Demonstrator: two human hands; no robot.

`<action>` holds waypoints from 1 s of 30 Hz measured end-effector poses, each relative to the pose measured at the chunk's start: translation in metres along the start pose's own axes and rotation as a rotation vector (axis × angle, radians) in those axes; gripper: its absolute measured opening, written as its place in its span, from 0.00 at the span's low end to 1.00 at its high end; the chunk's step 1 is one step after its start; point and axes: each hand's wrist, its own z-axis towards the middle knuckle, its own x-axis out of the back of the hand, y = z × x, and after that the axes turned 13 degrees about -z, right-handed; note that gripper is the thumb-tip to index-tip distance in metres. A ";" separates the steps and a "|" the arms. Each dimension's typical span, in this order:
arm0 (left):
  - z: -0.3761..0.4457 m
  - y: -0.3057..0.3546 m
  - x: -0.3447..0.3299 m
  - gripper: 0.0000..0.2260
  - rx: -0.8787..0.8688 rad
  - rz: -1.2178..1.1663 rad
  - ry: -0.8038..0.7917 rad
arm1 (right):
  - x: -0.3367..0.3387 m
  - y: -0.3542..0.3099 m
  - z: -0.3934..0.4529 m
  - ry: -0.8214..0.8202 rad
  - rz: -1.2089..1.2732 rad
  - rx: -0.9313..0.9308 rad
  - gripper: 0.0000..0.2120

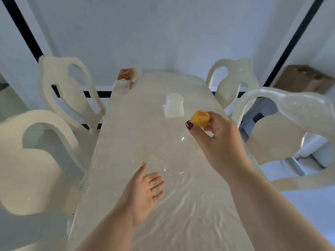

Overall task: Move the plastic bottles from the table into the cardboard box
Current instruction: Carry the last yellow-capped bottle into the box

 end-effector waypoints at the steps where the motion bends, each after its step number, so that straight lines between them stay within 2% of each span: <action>1: -0.002 -0.005 -0.009 0.33 0.036 -0.008 -0.030 | 0.015 -0.003 -0.005 0.023 -0.008 -0.001 0.16; 6: -0.009 -0.036 -0.050 0.34 0.176 0.032 -0.247 | 0.083 -0.002 -0.033 0.131 -0.041 -0.041 0.20; 12: -0.018 -0.093 -0.095 0.36 0.245 0.098 -0.352 | 0.162 0.024 -0.069 0.252 -0.118 -0.084 0.25; 17: -0.032 -0.172 -0.152 0.37 0.293 0.184 -0.462 | 0.249 0.071 -0.115 0.333 -0.142 -0.169 0.19; 25: -0.059 -0.342 -0.249 0.37 0.354 0.256 -0.456 | 0.395 0.166 -0.182 0.373 -0.254 -0.228 0.19; 30: -0.070 -0.439 -0.321 0.37 0.450 0.245 -0.465 | 0.489 0.238 -0.200 0.382 -0.308 -0.305 0.19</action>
